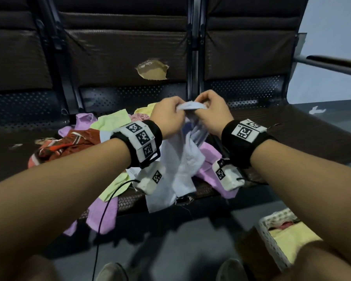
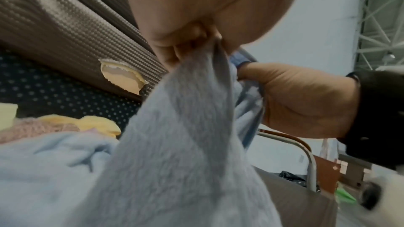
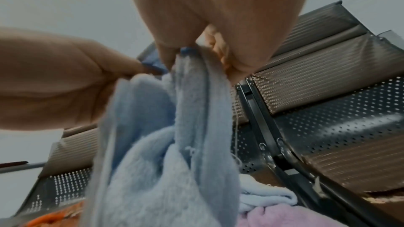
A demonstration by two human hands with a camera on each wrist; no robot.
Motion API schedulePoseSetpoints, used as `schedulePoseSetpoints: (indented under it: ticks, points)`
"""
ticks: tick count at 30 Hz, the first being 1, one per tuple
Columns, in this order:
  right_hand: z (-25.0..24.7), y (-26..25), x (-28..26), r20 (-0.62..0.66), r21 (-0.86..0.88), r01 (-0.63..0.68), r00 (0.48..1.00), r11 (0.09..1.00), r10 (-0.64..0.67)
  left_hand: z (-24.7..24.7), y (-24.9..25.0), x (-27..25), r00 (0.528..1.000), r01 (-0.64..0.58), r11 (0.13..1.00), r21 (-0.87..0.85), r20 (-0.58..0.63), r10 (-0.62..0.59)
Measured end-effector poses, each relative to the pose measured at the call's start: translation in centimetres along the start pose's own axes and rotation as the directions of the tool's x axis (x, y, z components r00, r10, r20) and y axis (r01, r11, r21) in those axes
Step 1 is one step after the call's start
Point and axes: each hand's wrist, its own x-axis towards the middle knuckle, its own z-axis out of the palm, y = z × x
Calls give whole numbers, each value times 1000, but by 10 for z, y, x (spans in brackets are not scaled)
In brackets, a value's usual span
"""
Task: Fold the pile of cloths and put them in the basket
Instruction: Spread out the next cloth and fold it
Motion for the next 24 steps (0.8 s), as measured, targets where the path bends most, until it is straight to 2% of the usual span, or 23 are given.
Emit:
schedulePoseSetpoints:
  ticks: [2,3,5,6,7,9,11,14,16,18,19,22,24]
  points:
    - [1,9,-2,4,-154,-45,999,987,46,-7,-1,3,997,36,998,-44,-66,-39]
    - [3,16,-7,80,-248,-92,990,964,115,-10,-2,4,994,48,996,-81,-96,-56]
    - [10,28,-21,290,-413,-150,913,898,286,-13,-4,4,988,89,989,-116,-116,-102]
    - [13,32,-24,329,-450,-151,888,880,320,-14,-7,5,987,112,988,-102,-101,-123]
    - [14,33,-24,305,-448,-155,899,881,314,-14,-10,6,988,125,990,-69,-80,-130]
    - [14,25,-14,177,-278,-158,961,948,212,-16,-12,2,993,121,992,20,-13,-121]
    - [17,10,-6,93,-80,-74,992,994,81,-14,-12,-3,989,105,992,68,99,-112]
    - [23,-6,-2,127,-57,123,985,991,-115,-9,-13,-6,982,83,988,129,158,-103]
    - [22,-9,1,123,-109,144,984,983,-131,-13,-14,-3,990,85,988,127,103,-99]
    - [18,-7,5,126,-176,94,989,980,-73,-23,-18,1,987,162,986,39,5,-162]
    - [16,-4,5,174,-222,63,984,973,-25,-26,-21,4,980,194,980,-42,-32,-196]
    - [16,5,-4,382,-453,11,906,891,183,-33,-25,6,973,189,956,-225,-89,-214]
    - [17,11,-10,401,-527,-47,867,849,297,-33,-24,4,968,171,951,-257,-135,-210]
